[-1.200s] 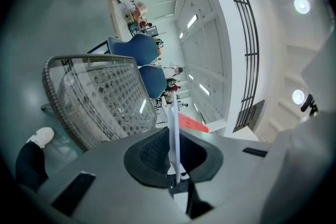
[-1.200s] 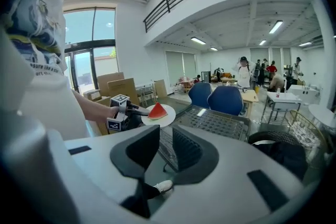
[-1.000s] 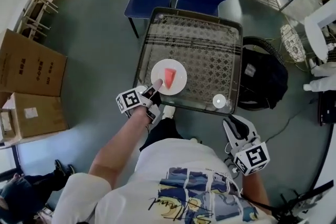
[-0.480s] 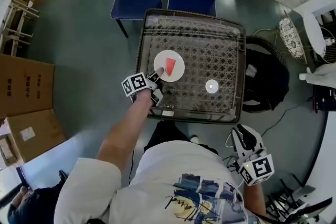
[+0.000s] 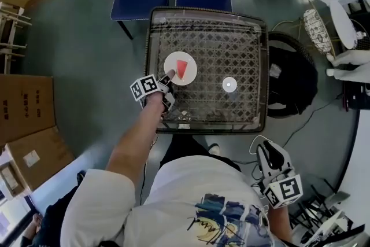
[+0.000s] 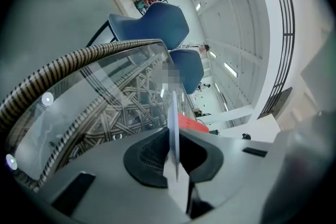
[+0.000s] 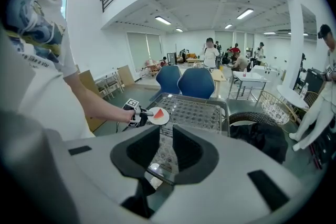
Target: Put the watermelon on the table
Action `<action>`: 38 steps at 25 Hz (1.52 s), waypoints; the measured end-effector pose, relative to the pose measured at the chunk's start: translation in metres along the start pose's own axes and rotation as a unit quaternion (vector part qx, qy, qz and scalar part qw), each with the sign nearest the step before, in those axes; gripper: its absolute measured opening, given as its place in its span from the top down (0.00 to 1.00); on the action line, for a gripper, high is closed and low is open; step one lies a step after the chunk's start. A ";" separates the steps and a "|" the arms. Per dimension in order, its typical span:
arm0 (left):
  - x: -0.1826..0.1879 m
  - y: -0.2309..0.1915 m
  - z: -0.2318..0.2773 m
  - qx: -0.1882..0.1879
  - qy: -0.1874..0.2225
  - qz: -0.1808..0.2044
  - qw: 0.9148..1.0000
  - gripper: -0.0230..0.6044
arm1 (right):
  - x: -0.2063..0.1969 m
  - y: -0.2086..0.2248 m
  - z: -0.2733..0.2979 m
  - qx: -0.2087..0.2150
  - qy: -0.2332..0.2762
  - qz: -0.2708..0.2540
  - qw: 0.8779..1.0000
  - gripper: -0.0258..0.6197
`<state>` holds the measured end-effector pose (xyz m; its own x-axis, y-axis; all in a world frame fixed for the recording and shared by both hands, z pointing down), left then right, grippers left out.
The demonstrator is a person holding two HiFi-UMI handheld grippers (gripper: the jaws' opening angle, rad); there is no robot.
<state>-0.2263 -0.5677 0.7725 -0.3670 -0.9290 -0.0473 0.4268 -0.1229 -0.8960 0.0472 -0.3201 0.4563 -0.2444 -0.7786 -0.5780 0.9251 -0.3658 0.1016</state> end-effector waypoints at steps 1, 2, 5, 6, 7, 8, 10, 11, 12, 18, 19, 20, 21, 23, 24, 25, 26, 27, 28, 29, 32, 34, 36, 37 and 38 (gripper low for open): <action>0.001 -0.001 0.001 0.005 -0.001 0.002 1.000 0.92 | -0.001 0.000 0.001 0.000 -0.001 0.003 1.000 0.84; 0.002 -0.002 0.002 0.012 -0.003 0.003 1.000 0.92 | -0.001 0.000 0.001 0.000 -0.002 0.005 1.000 0.84; 0.001 -0.008 0.003 0.040 -0.013 0.010 0.999 0.92 | 0.000 -0.001 0.003 0.002 -0.004 0.005 1.000 0.84; 0.003 -0.008 0.004 0.049 -0.016 0.016 0.999 0.92 | 0.002 -0.002 0.004 0.002 -0.002 0.004 1.000 0.84; 0.005 -0.008 0.004 0.059 -0.018 0.024 0.998 0.92 | 0.004 -0.002 0.006 0.002 -0.001 0.003 1.000 0.84; 0.007 -0.008 0.005 0.070 -0.022 0.033 0.997 0.92 | 0.005 -0.001 0.006 0.002 0.000 0.002 1.000 0.84; 0.009 -0.007 0.006 0.094 -0.030 0.053 0.994 0.92 | 0.007 -0.001 0.008 0.001 0.000 -0.001 1.000 0.84; 0.009 -0.007 0.007 0.106 -0.033 0.064 0.992 0.92 | 0.008 -0.001 0.009 0.001 0.001 -0.001 1.000 0.84; 0.011 -0.006 0.008 0.119 -0.036 0.076 0.989 0.91 | 0.009 0.000 0.010 0.002 0.001 0.000 1.000 0.84; 0.016 0.000 0.011 0.181 -0.049 0.153 0.970 0.86 | 0.015 0.007 0.011 0.012 0.010 0.019 1.000 0.84; 0.016 0.000 0.011 0.188 -0.050 0.159 0.968 0.86 | 0.015 0.008 0.012 0.013 0.010 0.019 1.000 0.84; 0.017 -0.001 0.011 0.195 -0.050 0.164 0.966 0.85 | 0.015 0.008 0.013 0.013 0.009 0.019 1.000 0.84; 0.017 -0.002 0.011 0.201 -0.050 0.168 0.964 0.83 | 0.016 0.008 0.013 0.014 0.009 0.020 1.000 0.84; 0.017 -0.004 0.009 0.215 -0.051 0.179 0.959 0.81 | 0.016 0.006 0.013 0.016 0.008 0.019 1.000 0.84; 0.017 -0.004 0.008 0.222 -0.051 0.187 0.956 0.80 | 0.016 0.005 0.014 0.016 0.007 0.017 1.000 0.84; 0.018 -0.004 0.008 0.229 -0.049 0.194 0.953 0.79 | 0.016 0.006 0.014 0.015 0.007 0.016 1.000 0.84; 0.019 -0.004 0.007 0.236 -0.047 0.199 0.950 0.79 | 0.017 0.006 0.014 0.014 0.008 0.015 1.000 0.84; 0.020 -0.004 0.007 0.244 -0.045 0.203 0.947 0.78 | 0.017 0.008 0.015 0.012 0.008 0.015 1.000 0.84; 0.022 -0.004 0.007 0.253 -0.042 0.205 0.945 0.78 | 0.017 0.009 0.015 0.011 0.009 0.015 1.000 0.84; 0.022 -0.004 0.007 0.263 -0.040 0.206 0.942 0.77 | 0.018 0.011 0.016 0.010 0.009 0.014 1.000 0.84; 0.024 -0.009 0.008 0.276 -0.037 0.193 0.941 0.75 | 0.019 0.013 0.017 0.011 0.010 0.010 1.000 0.84; 0.025 -0.012 0.007 0.271 -0.032 0.170 0.947 0.75 | 0.017 0.013 0.016 0.013 0.009 0.011 1.000 0.84; 0.025 -0.013 0.005 0.277 -0.030 0.162 0.947 0.75 | 0.015 0.014 0.014 0.013 0.009 0.012 1.000 0.84; 0.025 -0.013 0.004 0.286 -0.030 0.167 0.943 0.75 | 0.015 0.014 0.013 0.013 0.010 0.012 1.000 0.84; 0.025 -0.013 0.002 0.300 -0.031 0.175 0.937 0.74 | 0.015 0.015 0.011 0.013 0.010 0.013 1.000 0.84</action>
<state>-0.2393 -0.5904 0.7839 -0.0773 -0.9651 -0.2502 0.9065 0.0364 -0.4206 0.0538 -0.3429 0.4584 -0.2140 -0.7780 -0.5907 0.9234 -0.3584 0.1374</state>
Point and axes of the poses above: the fingertips, and each gripper's own axes: z forward along the fingers, y to its right, x out of its top, the point moved 2 cm from there along -z, backward along the fingers, and after that the axes turned 14 degrees about -y, right-handed, at the moved point
